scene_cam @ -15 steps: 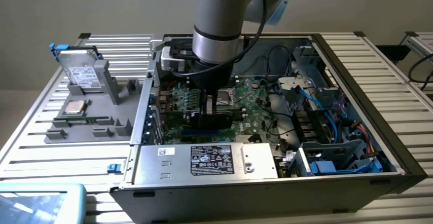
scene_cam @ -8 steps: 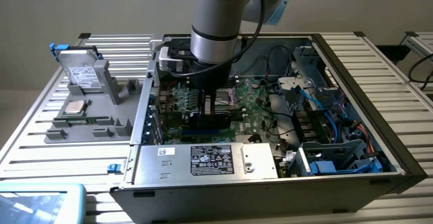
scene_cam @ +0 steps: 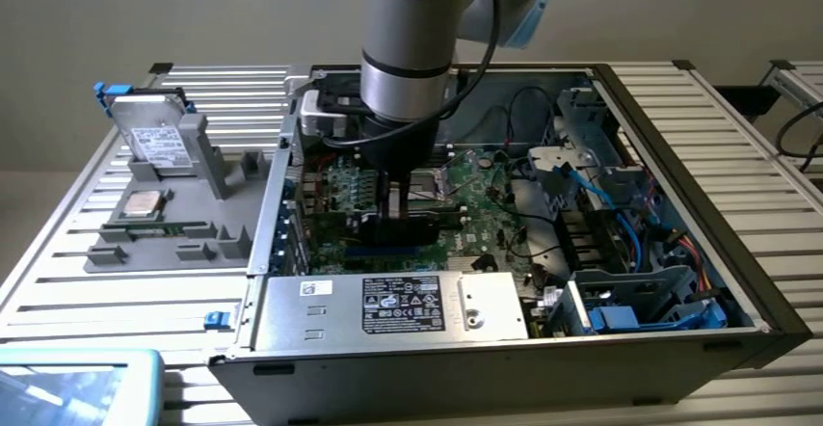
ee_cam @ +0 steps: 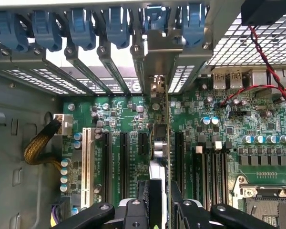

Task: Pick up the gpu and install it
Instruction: 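Insert the gpu into the slot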

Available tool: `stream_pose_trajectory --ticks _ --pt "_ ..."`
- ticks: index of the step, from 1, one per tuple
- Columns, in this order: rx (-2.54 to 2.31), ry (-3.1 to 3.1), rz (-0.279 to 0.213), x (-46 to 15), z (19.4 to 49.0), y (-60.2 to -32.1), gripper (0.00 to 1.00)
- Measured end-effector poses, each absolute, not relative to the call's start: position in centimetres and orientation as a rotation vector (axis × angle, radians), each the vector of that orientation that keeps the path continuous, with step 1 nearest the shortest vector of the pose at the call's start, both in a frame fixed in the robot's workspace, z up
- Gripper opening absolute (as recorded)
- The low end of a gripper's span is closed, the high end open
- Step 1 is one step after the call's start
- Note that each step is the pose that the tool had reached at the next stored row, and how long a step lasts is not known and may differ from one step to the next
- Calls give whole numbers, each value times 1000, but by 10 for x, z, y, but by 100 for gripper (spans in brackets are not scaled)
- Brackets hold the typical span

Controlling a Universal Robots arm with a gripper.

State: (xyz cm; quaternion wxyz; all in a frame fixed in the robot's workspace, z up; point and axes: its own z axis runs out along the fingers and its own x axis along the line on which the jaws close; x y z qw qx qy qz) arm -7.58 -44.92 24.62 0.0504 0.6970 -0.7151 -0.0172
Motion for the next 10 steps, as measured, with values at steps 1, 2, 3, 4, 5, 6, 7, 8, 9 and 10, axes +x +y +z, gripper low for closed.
stream_pose_trajectory --ticks 1,2,3,4,5,6,7,8,9,10 --pt "2122 -2177 -52 -76 246 -449 28" --pt "2122 -2177 -52 -77 246 -449 28" --pt "2122 -2177 -52 -78 246 -449 28" --pt "2122 -2177 -52 -78 246 -449 28" --pt "2122 -2177 -52 -78 246 -449 28" --pt "2122 -2177 -52 -78 246 -449 28" --pt "2122 -2177 -52 -78 246 -449 28" --pt "2122 -2177 -52 -78 246 -449 28" --pt "2122 -2177 -52 -78 246 -449 28" --pt "2122 -2177 -52 -78 246 -449 28"
